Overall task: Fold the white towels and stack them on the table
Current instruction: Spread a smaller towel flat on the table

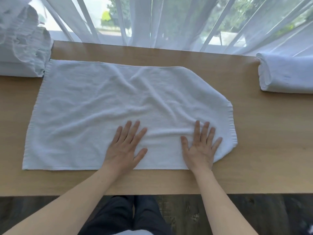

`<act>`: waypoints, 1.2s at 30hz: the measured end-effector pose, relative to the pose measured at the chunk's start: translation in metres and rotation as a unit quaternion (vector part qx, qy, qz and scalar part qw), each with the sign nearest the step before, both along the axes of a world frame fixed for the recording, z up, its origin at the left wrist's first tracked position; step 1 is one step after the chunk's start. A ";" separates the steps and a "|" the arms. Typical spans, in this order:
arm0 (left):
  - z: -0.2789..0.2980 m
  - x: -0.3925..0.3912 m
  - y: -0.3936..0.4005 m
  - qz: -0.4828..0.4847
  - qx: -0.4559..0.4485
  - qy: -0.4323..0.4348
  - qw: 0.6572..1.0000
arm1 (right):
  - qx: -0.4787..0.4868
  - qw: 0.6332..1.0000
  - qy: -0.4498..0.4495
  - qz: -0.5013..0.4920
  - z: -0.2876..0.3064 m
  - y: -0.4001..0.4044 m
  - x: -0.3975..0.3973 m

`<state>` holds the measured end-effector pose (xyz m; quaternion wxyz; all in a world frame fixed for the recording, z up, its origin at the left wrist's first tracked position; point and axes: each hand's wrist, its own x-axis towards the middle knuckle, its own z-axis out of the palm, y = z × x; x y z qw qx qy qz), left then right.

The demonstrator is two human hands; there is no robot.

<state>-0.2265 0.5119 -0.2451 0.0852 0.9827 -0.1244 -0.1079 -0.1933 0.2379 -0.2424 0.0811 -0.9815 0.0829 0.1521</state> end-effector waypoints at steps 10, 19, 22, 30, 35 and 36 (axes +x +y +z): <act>-0.001 0.070 -0.069 -0.054 -0.076 -0.016 0.996 | 0.012 0.999 0.005 0.043 0.005 -0.012 0.017; -0.005 0.079 -0.121 -0.136 -0.060 -0.001 0.989 | 0.107 0.956 -0.099 -0.254 0.026 -0.060 0.021; 0.000 0.088 -0.161 -0.160 -0.069 0.003 0.985 | 0.192 0.926 -0.160 -0.282 0.034 -0.069 0.031; 0.000 0.103 -0.217 -0.095 -0.041 0.006 0.995 | 0.428 0.858 -0.101 -0.265 0.047 -0.115 0.032; 0.002 0.106 -0.241 -0.046 -0.037 -0.004 0.998 | 0.500 0.834 0.041 -0.228 0.052 -0.140 0.039; 0.002 0.107 -0.245 -0.035 -0.034 -0.004 0.999 | 0.491 0.842 0.081 -0.207 0.051 -0.144 0.040</act>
